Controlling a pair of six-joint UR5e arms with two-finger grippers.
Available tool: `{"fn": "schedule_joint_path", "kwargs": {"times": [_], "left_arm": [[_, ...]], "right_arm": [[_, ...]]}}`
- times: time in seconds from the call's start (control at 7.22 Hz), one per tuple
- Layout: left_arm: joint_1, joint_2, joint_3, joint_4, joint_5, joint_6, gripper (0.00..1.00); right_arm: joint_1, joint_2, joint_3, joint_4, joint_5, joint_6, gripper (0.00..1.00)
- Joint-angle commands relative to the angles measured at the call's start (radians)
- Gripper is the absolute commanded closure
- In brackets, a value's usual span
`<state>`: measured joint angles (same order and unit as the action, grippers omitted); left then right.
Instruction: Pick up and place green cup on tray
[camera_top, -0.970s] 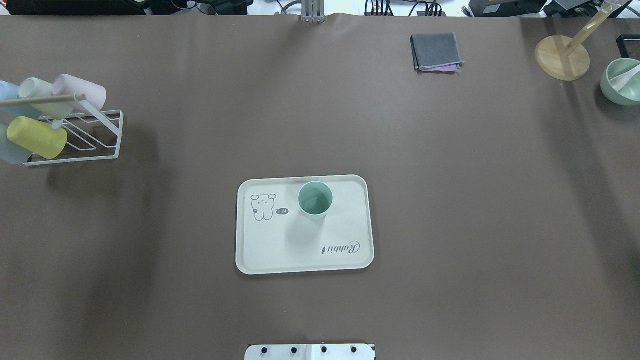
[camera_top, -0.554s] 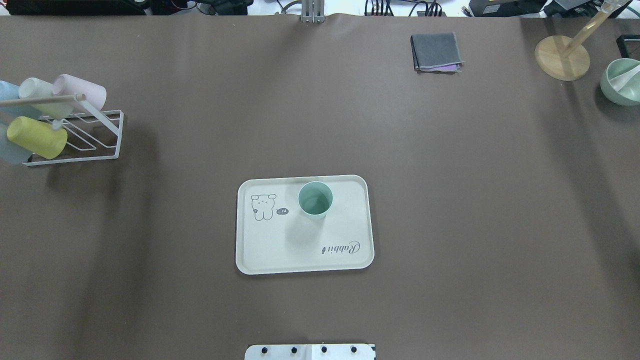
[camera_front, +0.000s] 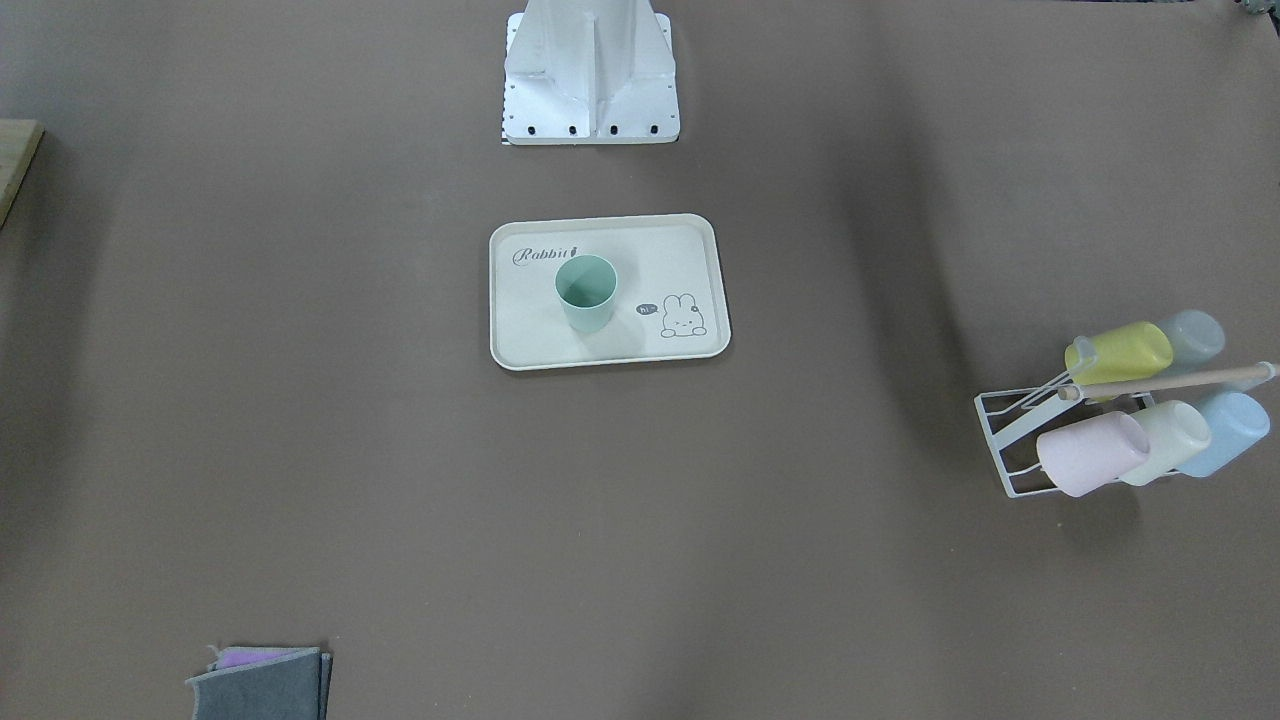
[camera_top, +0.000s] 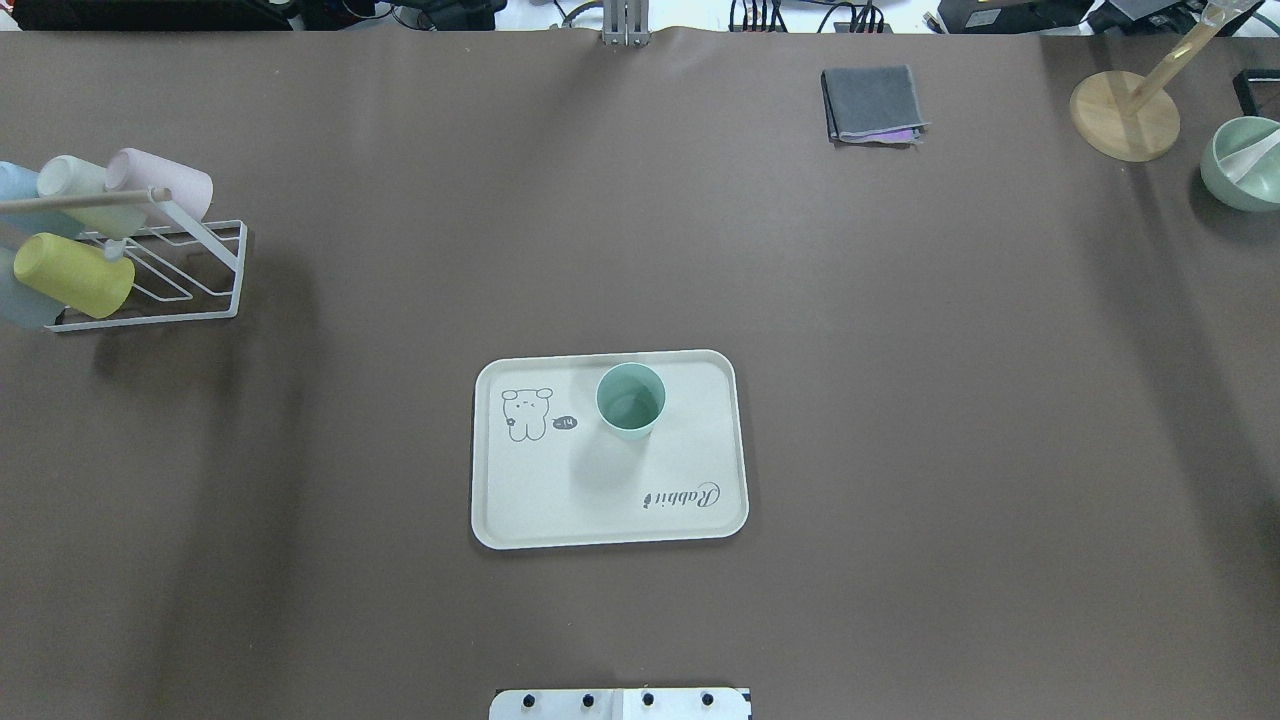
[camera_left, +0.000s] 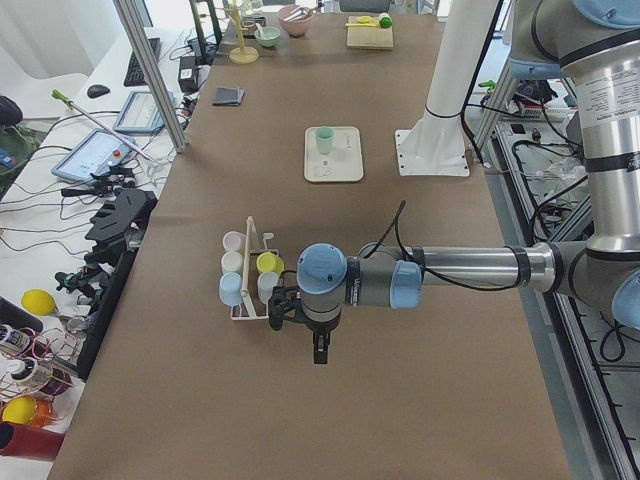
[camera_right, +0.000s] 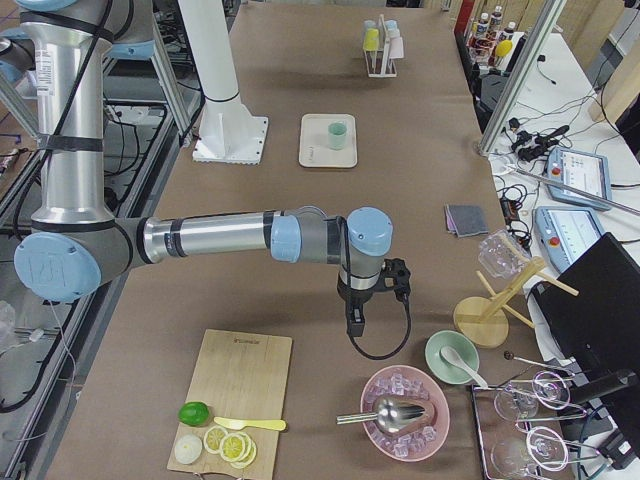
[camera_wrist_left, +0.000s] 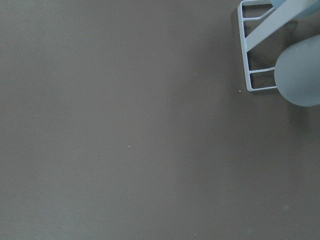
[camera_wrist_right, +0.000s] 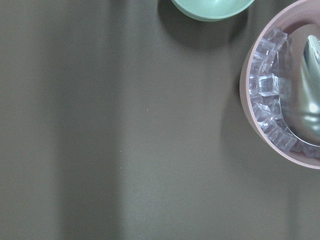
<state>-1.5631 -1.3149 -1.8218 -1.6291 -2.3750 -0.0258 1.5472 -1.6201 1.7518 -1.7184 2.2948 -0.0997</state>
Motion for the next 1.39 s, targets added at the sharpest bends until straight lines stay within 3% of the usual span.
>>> {"fn": "schedule_joint_path", "kwargs": {"times": [0.0, 0.14, 1.25], "left_arm": [[-0.012, 0.023, -0.051, 0.0, -0.009, 0.001, 0.01], [-0.023, 0.029, -0.066, 0.002, -0.041, 0.001, 0.01], [-0.043, 0.016, -0.082, 0.0, -0.038, 0.001, 0.01]], "right_arm": [[0.001, -0.001, 0.0, -0.001, 0.0, 0.0, 0.0], [0.001, -0.001, 0.0, -0.001, 0.002, 0.0, 0.0], [-0.003, -0.006, -0.002, 0.005, 0.0, 0.0, 0.0]]}}
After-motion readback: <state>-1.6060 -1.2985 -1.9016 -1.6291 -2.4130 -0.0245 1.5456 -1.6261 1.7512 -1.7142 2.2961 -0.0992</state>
